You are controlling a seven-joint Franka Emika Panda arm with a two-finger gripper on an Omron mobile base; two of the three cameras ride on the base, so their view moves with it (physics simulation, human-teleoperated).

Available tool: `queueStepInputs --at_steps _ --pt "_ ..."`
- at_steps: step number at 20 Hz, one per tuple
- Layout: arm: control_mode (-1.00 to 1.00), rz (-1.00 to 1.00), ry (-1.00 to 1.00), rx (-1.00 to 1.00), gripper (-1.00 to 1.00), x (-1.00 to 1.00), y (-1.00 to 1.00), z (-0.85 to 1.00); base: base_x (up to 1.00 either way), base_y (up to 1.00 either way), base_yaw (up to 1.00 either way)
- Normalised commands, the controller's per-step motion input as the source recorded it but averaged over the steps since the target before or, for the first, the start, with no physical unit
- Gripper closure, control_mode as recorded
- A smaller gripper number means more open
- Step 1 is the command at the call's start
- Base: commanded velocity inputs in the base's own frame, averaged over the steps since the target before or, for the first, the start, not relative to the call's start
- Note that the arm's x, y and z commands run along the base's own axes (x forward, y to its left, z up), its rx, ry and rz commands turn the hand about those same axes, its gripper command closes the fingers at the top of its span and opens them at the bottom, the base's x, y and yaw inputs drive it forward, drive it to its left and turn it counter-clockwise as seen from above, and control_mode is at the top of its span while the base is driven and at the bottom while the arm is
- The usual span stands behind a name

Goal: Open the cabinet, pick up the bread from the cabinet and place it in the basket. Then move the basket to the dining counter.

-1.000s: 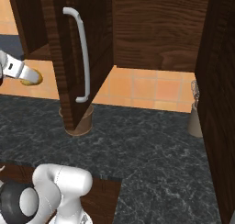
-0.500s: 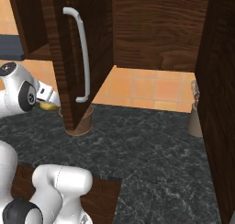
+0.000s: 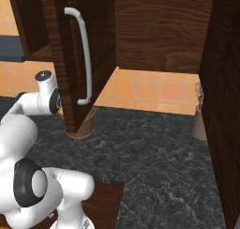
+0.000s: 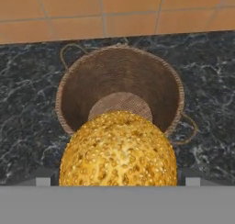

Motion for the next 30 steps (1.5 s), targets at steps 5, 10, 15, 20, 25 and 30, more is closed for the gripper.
queueStepInputs --at_steps 5,10,15,20,25,30 --pt "-1.00 0.07 0.13 0.00 1.00 0.89 0.00 -0.29 0.00 0.00 0.00" --pt "-1.00 0.08 0.13 -0.03 1.00 0.56 0.00 -0.47 0.00 0.00 0.00" --pt "-1.00 0.07 0.11 -0.09 1.00 0.34 0.00 -0.64 0.00 0.00 0.00" --pt "-1.00 0.07 0.04 -0.03 1.00 0.27 0.00 -0.45 0.00 0.00 0.00" --pt "-1.00 0.09 0.02 0.00 1.00 0.30 0.00 -0.26 0.00 0.00 0.00" --pt "-1.00 0.07 0.03 0.00 1.00 0.33 -0.02 -0.09 0.00 0.00 0.00"
